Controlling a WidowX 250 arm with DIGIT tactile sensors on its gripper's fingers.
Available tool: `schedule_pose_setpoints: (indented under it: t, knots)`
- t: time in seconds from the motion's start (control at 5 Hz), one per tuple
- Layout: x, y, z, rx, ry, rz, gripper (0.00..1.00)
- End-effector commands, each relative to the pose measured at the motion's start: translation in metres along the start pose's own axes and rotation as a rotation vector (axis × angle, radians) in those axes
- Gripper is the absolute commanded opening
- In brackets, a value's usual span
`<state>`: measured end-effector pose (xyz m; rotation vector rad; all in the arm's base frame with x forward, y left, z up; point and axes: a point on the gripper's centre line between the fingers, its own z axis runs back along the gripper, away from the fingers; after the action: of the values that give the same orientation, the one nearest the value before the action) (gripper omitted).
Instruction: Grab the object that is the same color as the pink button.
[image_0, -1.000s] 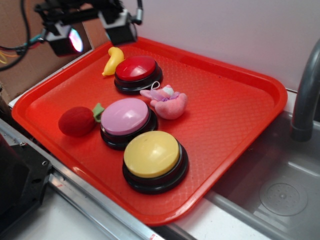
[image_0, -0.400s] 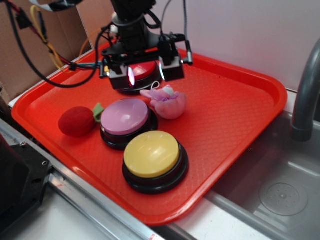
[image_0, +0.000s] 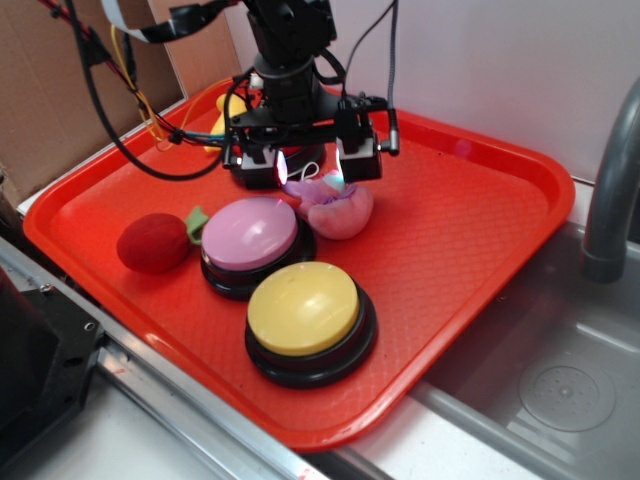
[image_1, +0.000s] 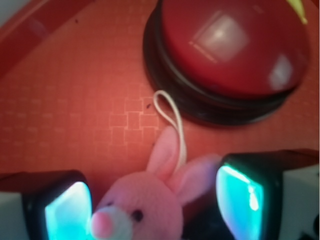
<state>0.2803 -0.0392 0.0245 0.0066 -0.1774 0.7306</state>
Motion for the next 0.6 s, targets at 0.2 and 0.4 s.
schedule_pose_setpoints:
  t: [0.2,0.4]
  knots:
    - [0.0019,-0.0090,0.0020,-0.040,0.015,-0.084,0.00]
    - [0.0017,-0.0079,0.0043,-0.040,0.008,-0.067,0.00]
